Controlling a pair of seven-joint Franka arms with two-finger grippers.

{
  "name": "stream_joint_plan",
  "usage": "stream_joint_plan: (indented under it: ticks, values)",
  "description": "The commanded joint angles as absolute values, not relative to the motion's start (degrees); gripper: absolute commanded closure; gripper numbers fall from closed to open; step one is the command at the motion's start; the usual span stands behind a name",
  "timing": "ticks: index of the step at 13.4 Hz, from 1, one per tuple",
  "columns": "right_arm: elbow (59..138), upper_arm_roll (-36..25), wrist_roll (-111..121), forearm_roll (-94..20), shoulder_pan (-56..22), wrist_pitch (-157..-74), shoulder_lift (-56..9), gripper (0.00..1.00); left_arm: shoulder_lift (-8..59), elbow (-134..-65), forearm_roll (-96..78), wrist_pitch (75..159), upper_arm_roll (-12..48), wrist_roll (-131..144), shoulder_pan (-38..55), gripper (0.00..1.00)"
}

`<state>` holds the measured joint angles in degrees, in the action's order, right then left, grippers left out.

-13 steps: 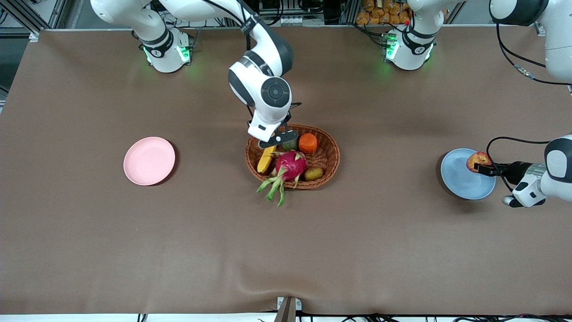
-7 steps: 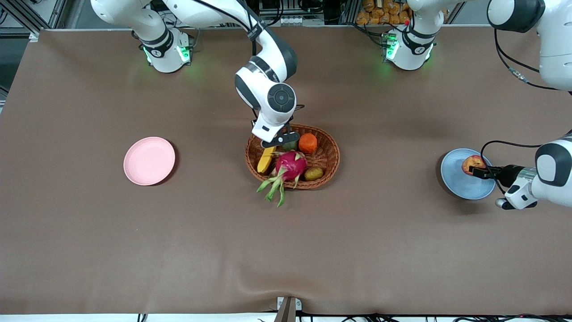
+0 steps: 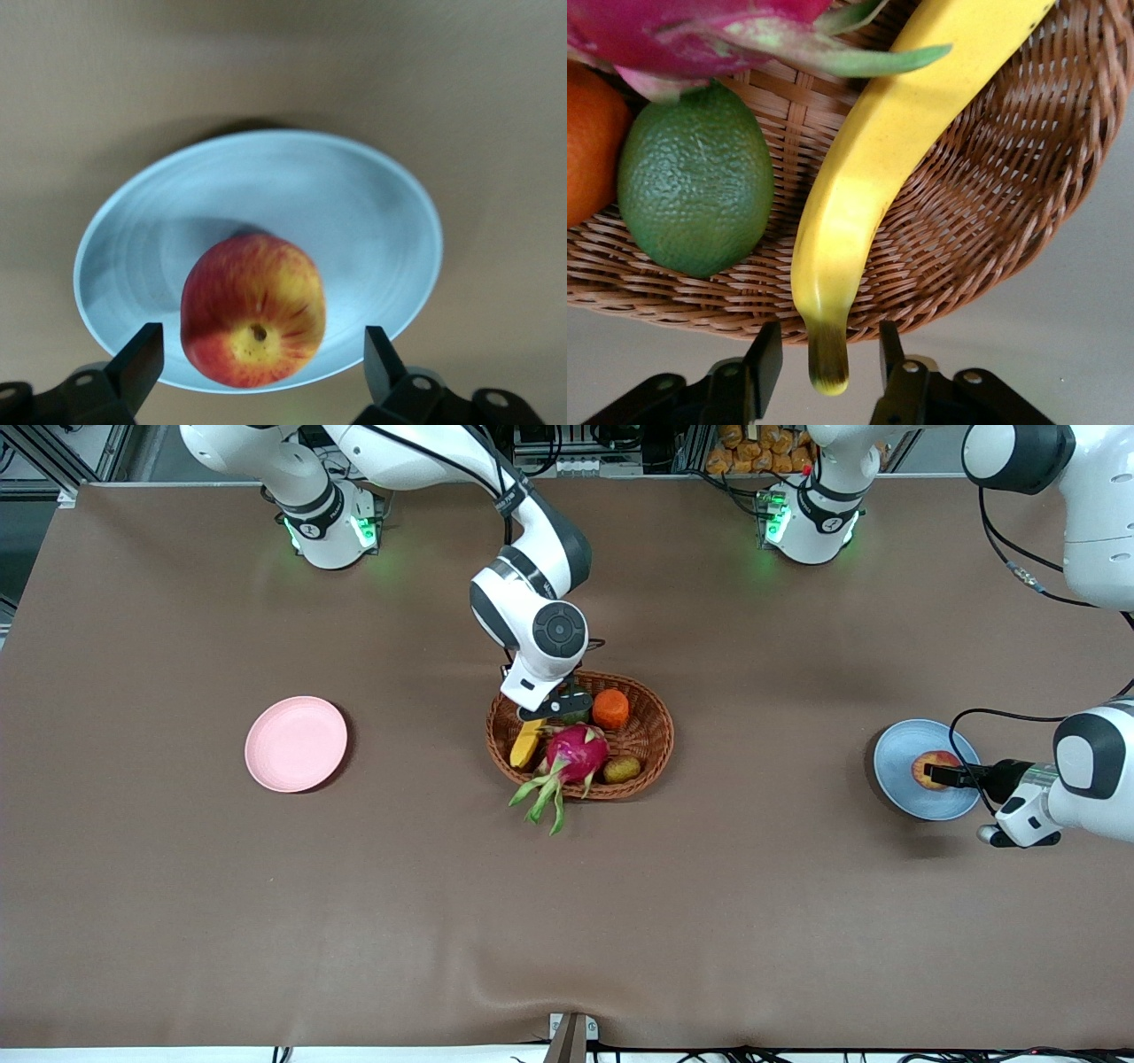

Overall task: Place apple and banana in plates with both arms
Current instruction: 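Lower the apple onto the blue plate while the right gripper grasps the banana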

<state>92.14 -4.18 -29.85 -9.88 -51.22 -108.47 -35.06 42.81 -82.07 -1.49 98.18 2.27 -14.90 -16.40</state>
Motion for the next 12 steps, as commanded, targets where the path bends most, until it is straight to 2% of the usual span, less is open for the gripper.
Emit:
stream_joint_plan:
  ticks: [1,5,8,12]
  values:
    - [91.32,-4.83,-30.94,-10.46,-52.21,-108.20,-35.68,0.55,40.44,-80.86,-1.14,97.38,3.33,-15.38,-16.00,0.00]
    - [91.32,-4.83,-31.73,-10.37,-52.56,-107.84,-35.68,0.73,34.82,-80.77,-0.44,97.38,5.36,-15.29,-15.56,0.00]
    - [91.23,-4.83,-31.73,-10.37,-52.47,-107.58,-35.51,0.99,31.91,-80.60,-0.62,97.38,5.45,-15.12,-13.98,0.00]
    - [90.44,-5.27,-31.55,-10.28,-51.16,-102.94,-33.58,1.00,29.01,-80.60,-0.70,97.38,6.24,-15.20,-13.45,0.00]
